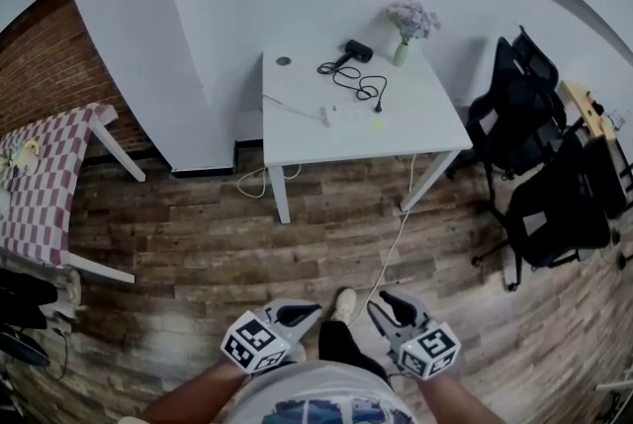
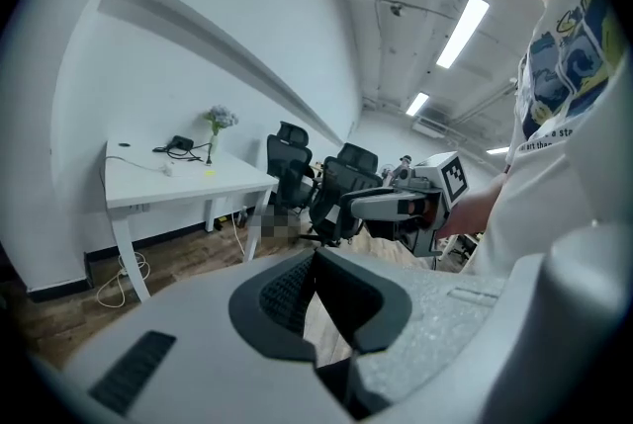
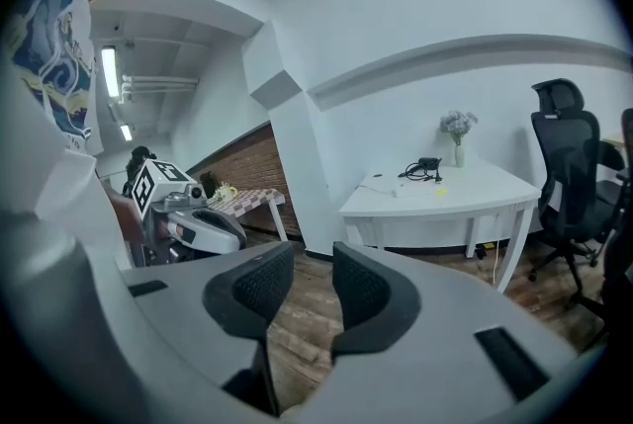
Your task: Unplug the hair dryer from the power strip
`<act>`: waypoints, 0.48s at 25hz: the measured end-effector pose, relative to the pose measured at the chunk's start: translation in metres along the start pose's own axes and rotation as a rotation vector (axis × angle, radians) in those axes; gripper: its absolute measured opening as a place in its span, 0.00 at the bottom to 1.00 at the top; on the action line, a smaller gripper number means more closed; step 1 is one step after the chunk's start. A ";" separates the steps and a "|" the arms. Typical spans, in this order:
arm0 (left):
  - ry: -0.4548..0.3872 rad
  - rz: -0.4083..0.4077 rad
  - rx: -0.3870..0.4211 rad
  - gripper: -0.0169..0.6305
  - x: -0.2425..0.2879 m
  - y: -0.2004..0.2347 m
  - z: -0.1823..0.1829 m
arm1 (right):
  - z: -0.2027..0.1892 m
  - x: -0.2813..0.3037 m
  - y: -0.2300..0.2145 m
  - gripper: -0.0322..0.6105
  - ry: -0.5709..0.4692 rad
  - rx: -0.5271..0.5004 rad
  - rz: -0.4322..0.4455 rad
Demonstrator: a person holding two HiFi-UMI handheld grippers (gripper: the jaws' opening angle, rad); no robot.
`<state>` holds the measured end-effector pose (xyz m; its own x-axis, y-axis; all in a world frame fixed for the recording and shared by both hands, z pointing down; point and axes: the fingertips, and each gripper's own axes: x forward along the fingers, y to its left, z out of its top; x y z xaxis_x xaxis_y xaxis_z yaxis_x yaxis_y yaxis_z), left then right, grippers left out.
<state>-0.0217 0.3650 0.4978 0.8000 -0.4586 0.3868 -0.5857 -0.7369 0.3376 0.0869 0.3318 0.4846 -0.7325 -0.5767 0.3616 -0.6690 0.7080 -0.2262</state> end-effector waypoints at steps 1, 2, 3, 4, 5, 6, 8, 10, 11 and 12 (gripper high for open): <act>-0.003 0.012 -0.003 0.03 0.007 0.009 0.007 | 0.005 0.006 -0.011 0.24 -0.005 0.000 0.007; -0.007 0.022 -0.006 0.03 0.014 0.019 0.015 | 0.011 0.013 -0.023 0.24 -0.010 0.000 0.014; -0.010 0.031 -0.006 0.03 0.023 0.028 0.024 | 0.017 0.019 -0.036 0.23 -0.015 0.000 0.019; -0.011 0.039 -0.005 0.03 0.032 0.037 0.035 | 0.024 0.024 -0.050 0.23 -0.019 0.001 0.024; -0.009 0.044 -0.003 0.03 0.042 0.045 0.045 | 0.032 0.030 -0.064 0.23 -0.021 0.000 0.028; -0.004 0.049 -0.001 0.03 0.052 0.053 0.056 | 0.039 0.035 -0.077 0.23 -0.024 0.000 0.031; 0.001 0.063 0.007 0.03 0.071 0.070 0.075 | 0.051 0.046 -0.102 0.23 -0.024 0.003 0.039; 0.001 0.083 0.010 0.03 0.088 0.085 0.093 | 0.059 0.055 -0.124 0.23 -0.022 0.007 0.055; 0.000 0.092 0.007 0.03 0.097 0.092 0.102 | 0.064 0.059 -0.134 0.23 -0.023 0.004 0.063; -0.003 0.099 0.004 0.03 0.106 0.098 0.109 | 0.069 0.061 -0.144 0.23 -0.025 -0.002 0.069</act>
<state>0.0197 0.1897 0.4782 0.7384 -0.5310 0.4156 -0.6616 -0.6896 0.2945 0.1299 0.1665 0.4773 -0.7799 -0.5363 0.3226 -0.6165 0.7472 -0.2482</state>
